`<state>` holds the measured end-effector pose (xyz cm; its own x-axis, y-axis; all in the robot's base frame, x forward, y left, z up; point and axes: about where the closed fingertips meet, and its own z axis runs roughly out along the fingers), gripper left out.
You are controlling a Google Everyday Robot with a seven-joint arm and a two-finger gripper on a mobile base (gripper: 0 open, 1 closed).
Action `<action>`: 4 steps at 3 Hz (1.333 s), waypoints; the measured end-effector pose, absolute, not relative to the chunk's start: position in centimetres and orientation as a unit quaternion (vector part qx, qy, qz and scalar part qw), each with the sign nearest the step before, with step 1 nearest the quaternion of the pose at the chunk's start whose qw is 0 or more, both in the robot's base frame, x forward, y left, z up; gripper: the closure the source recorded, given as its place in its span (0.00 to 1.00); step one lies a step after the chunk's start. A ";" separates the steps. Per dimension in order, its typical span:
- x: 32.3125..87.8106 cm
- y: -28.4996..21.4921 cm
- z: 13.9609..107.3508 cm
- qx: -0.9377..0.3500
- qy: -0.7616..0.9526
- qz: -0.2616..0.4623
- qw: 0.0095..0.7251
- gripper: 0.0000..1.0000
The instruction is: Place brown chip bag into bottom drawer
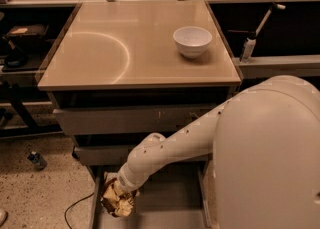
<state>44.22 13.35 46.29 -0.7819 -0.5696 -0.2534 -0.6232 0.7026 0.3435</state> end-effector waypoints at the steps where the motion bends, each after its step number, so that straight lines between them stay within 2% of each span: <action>1: 44.9 13.3 43.8 -0.315 0.920 0.219 0.084 1.00; 4: 45.5 12.2 36.8 -0.290 0.920 0.248 0.084 1.00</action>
Offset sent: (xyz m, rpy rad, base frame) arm 0.0140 -0.0069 -0.0727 0.0897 -0.0465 -0.0775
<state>45.47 12.22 36.78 -0.8173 -0.4928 -0.2988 -0.5762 0.7087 0.4072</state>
